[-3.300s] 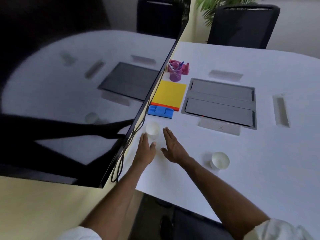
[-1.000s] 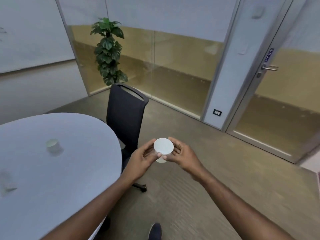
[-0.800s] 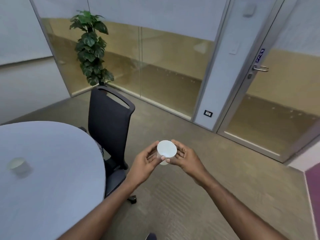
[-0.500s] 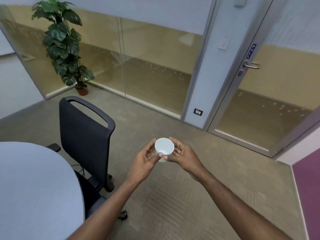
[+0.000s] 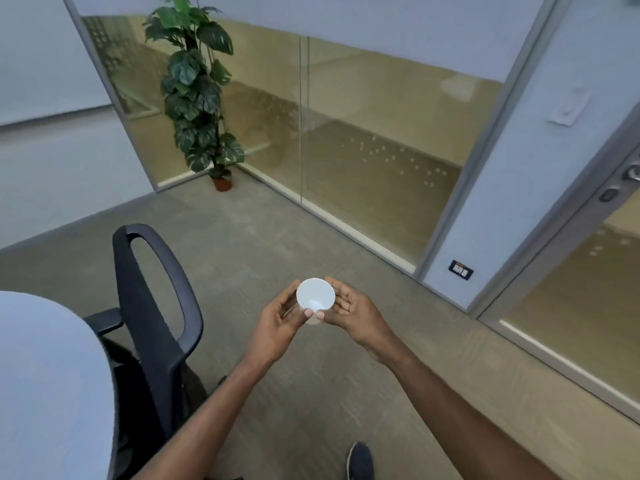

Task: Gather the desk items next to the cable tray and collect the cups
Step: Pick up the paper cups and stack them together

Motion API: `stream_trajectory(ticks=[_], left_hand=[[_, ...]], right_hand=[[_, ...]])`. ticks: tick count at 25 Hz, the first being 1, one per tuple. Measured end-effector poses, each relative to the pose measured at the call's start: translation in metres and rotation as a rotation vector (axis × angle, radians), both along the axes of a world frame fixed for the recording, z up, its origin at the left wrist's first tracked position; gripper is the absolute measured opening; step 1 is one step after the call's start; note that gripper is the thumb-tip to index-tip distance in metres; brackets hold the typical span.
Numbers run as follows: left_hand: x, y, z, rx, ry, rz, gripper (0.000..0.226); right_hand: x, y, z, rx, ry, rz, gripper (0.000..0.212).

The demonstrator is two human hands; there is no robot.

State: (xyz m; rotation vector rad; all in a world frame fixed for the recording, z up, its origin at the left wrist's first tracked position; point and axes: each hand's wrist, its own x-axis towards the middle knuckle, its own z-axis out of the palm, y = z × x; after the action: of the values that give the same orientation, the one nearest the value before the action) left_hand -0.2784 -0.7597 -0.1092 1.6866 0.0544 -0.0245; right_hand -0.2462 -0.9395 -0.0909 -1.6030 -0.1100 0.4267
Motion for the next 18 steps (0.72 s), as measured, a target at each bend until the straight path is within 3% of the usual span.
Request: stream_trajectory(ticks=[9,18], left_hand=[[0.146,0.005,0.014,-0.007,-0.019,0.351,0.057],[0.321,0.098,-0.009,-0.166,-0.009,0.602,0.061]], right_hand=[[0.209,0.032,0.008,-0.015,-0.047,0.325,0.075],[0.396,0.151,0.004,-0.124,-0.105,0.489,0.070]])
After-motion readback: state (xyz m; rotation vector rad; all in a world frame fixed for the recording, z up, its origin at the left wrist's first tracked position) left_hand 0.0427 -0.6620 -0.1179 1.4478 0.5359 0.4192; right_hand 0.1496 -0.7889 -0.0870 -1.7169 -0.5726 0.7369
